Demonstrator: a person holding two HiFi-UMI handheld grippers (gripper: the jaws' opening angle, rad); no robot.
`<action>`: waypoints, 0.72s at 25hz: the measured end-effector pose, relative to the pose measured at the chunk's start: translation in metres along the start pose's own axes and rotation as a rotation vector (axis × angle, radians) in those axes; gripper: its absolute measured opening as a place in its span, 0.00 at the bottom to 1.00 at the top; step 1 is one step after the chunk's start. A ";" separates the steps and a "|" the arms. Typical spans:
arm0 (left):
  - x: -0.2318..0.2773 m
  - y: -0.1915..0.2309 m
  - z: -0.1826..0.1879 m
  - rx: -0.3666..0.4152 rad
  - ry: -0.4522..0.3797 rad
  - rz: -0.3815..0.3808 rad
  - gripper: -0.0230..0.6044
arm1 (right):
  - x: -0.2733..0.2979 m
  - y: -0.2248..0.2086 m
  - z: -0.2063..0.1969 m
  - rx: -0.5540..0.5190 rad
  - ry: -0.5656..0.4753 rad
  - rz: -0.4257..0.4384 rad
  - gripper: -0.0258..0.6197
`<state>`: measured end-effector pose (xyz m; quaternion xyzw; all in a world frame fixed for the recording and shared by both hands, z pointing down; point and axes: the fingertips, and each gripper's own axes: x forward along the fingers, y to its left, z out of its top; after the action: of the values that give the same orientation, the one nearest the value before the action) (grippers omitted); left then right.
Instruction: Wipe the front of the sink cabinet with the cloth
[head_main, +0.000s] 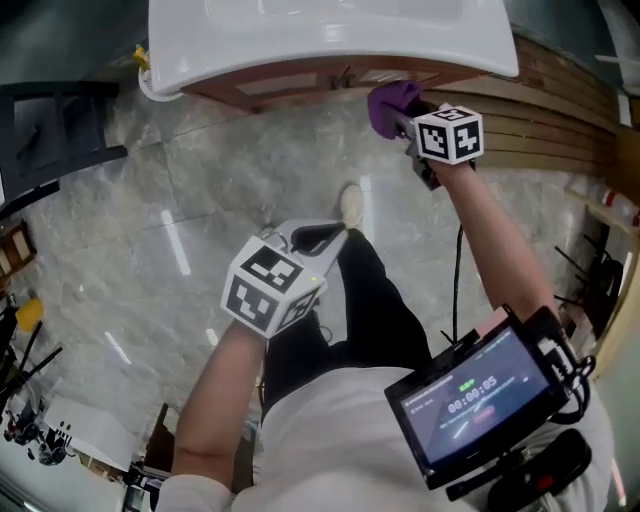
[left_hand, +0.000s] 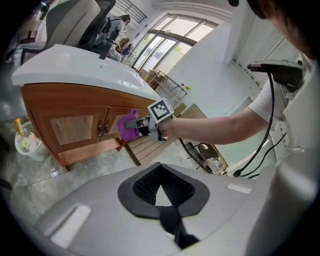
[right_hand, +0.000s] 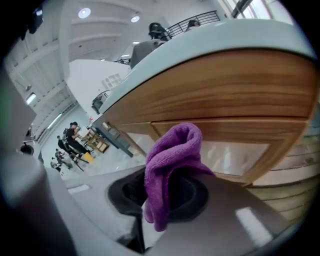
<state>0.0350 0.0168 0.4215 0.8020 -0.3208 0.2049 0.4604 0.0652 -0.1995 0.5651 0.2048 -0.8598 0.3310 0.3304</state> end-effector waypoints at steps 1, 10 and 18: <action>-0.008 0.004 -0.005 -0.009 -0.008 0.008 0.05 | 0.019 0.028 0.000 -0.021 0.014 0.041 0.15; -0.082 0.042 -0.045 -0.085 -0.088 0.088 0.05 | 0.169 0.199 0.022 -0.142 0.087 0.233 0.15; -0.118 0.065 -0.074 -0.165 -0.150 0.133 0.05 | 0.225 0.225 0.044 -0.141 0.094 0.215 0.15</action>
<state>-0.0968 0.0954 0.4236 0.7514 -0.4225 0.1472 0.4850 -0.2399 -0.1034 0.6012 0.0721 -0.8815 0.3127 0.3463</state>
